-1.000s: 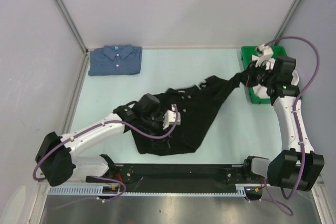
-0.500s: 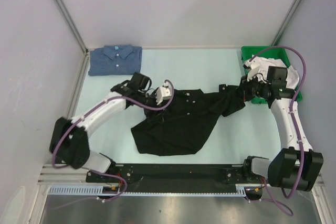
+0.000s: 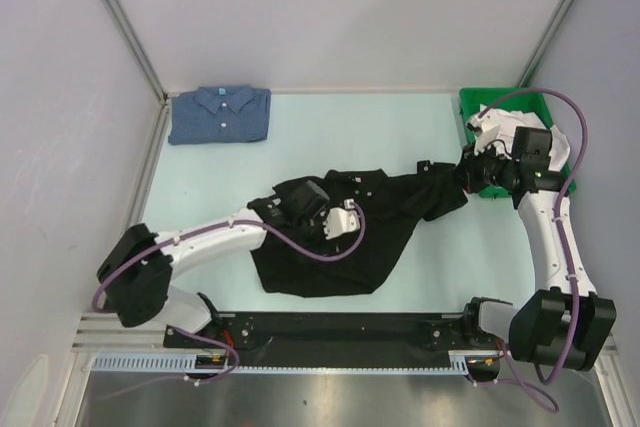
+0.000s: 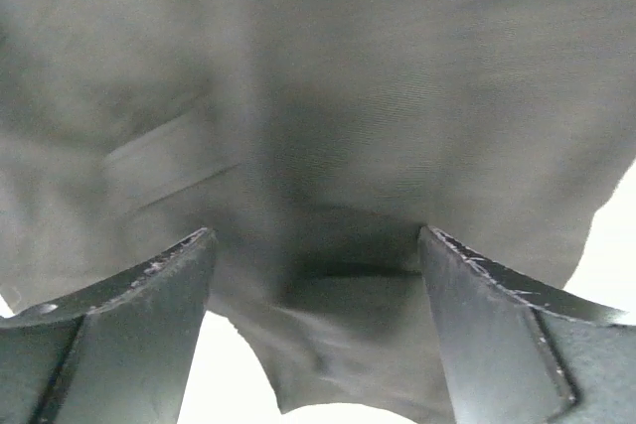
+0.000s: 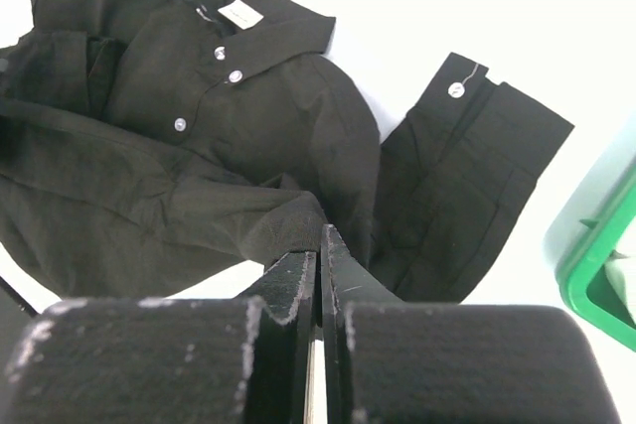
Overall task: Fold and stack the long sleeve shirts
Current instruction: Flatten the shirt out
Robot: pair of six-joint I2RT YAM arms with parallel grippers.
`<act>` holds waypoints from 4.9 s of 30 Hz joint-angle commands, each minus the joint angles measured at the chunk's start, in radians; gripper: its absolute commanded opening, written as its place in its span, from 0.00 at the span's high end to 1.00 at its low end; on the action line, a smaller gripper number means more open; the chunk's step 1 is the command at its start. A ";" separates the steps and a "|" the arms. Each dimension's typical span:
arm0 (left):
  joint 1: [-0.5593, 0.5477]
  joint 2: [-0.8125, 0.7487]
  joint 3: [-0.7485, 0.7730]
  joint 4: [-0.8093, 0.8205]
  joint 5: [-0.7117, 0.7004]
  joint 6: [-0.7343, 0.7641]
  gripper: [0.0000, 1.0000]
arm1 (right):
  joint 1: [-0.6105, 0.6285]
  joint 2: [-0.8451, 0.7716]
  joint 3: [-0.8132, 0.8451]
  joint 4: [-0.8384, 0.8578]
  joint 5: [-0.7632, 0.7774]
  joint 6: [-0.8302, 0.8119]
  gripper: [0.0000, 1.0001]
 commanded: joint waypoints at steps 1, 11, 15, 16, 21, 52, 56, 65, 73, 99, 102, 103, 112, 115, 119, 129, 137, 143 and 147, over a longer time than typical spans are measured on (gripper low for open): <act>0.140 0.039 0.032 0.065 -0.281 0.025 0.18 | -0.014 -0.056 0.011 0.007 0.007 -0.003 1.00; 0.634 0.081 0.363 -0.099 -0.058 0.303 0.13 | -0.016 -0.069 0.018 0.018 -0.013 0.024 1.00; 0.694 0.009 0.350 -0.212 0.206 0.337 0.02 | -0.016 -0.077 0.031 0.023 -0.025 0.032 1.00; 0.696 -0.001 0.339 -0.220 0.264 0.325 0.01 | -0.016 -0.077 0.031 0.026 -0.025 0.034 1.00; 0.711 0.003 0.312 -0.254 0.369 0.266 0.03 | -0.017 -0.071 0.044 0.039 -0.013 0.040 1.00; 0.413 0.098 0.124 0.137 -0.322 0.110 0.47 | -0.024 -0.057 0.053 0.125 -0.013 0.136 1.00; 0.479 0.109 0.165 0.107 -0.249 0.114 0.80 | -0.024 -0.053 0.048 0.150 -0.013 0.159 1.00; 0.703 -0.035 0.480 -0.146 0.139 0.151 1.00 | -0.028 -0.013 0.192 0.369 0.044 0.328 1.00; 0.719 -0.097 0.707 -0.136 0.204 0.147 1.00 | -0.028 0.076 0.482 0.615 0.198 0.504 1.00; 0.717 -0.393 1.032 0.111 0.089 0.004 1.00 | -0.027 -0.163 0.836 0.876 0.622 0.269 1.00; 0.717 -0.347 1.109 0.075 0.047 -0.001 1.00 | -0.027 -0.134 0.901 0.819 0.575 0.235 1.00; 0.717 -0.316 1.123 0.058 0.023 0.001 1.00 | -0.027 -0.125 0.897 0.797 0.556 0.235 1.00; 0.717 -0.180 0.910 0.235 -0.102 -0.045 1.00 | 0.028 0.082 0.740 0.769 0.389 0.227 1.00; 0.719 -0.065 0.968 0.336 -0.187 -0.080 1.00 | 0.099 0.198 0.832 0.799 0.448 0.215 1.00; 0.719 0.075 1.164 0.390 -0.243 -0.099 1.00 | 0.148 0.393 1.079 0.813 0.572 0.190 1.00; 0.728 -0.144 0.993 0.499 -0.051 -0.106 1.00 | 0.137 0.172 1.021 0.843 0.550 0.161 1.00; 0.728 -0.606 0.470 0.464 0.205 -0.053 1.00 | 0.139 -0.382 0.501 0.748 0.482 0.032 1.00; 0.728 -0.605 0.613 0.356 0.000 -0.128 1.00 | 0.144 -0.336 0.657 0.707 0.507 -0.032 1.00; 0.728 -0.370 0.824 0.240 -0.036 -0.125 1.00 | 0.145 -0.124 0.769 0.688 0.417 -0.045 1.00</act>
